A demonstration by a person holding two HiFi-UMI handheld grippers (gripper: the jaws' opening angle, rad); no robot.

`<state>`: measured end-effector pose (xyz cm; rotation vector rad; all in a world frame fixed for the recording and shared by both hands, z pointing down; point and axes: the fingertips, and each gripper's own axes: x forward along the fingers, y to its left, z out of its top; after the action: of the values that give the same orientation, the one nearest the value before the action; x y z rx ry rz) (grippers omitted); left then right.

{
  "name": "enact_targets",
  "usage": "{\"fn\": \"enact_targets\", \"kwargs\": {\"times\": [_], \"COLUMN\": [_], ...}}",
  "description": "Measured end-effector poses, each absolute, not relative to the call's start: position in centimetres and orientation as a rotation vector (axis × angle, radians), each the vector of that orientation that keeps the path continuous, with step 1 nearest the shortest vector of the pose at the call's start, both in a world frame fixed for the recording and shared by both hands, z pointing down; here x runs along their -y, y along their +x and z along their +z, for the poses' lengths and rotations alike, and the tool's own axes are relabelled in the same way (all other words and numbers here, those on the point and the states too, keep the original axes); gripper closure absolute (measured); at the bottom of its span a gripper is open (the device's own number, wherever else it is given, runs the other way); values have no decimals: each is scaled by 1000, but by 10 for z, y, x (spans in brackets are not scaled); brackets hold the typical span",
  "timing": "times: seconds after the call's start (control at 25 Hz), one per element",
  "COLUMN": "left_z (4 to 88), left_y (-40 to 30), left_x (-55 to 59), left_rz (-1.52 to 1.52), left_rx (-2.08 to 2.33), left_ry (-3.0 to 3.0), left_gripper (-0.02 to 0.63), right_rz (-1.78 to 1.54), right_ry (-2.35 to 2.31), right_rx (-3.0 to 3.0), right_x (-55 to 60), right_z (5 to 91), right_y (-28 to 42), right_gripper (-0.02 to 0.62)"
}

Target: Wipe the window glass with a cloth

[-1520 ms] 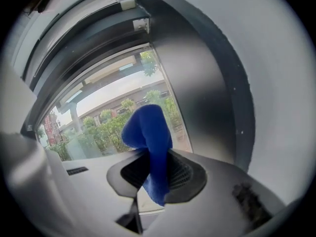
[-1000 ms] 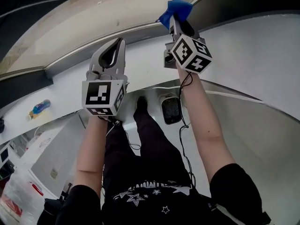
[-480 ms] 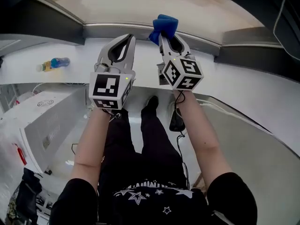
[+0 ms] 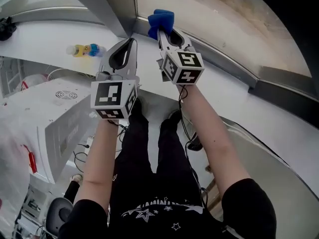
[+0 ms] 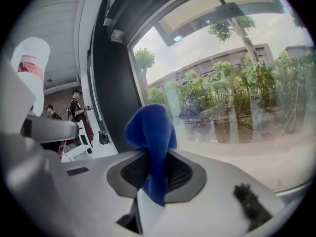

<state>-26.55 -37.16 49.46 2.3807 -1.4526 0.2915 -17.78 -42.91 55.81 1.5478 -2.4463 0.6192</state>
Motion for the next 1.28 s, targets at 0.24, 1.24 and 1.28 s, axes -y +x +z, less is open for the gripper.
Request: {"fn": "enact_targets", "kwargs": {"times": [0.24, 1.24, 1.28], "left_z": [508, 515, 516], "left_y": [-321, -107, -90], "left_x": [376, 328, 324], "left_rz": [302, 437, 446], "left_rx": [1466, 1132, 1096], "left_ry": [2334, 2558, 2574], "left_gripper": [598, 597, 597], "right_rz": [573, 689, 691], "right_ry": [1588, 2031, 2061], "right_rx": [2414, 2116, 2090], "right_x": [467, 375, 367], "right_z": [573, 590, 590], "right_y": [-220, 57, 77], "right_gripper": [518, 518, 518]}}
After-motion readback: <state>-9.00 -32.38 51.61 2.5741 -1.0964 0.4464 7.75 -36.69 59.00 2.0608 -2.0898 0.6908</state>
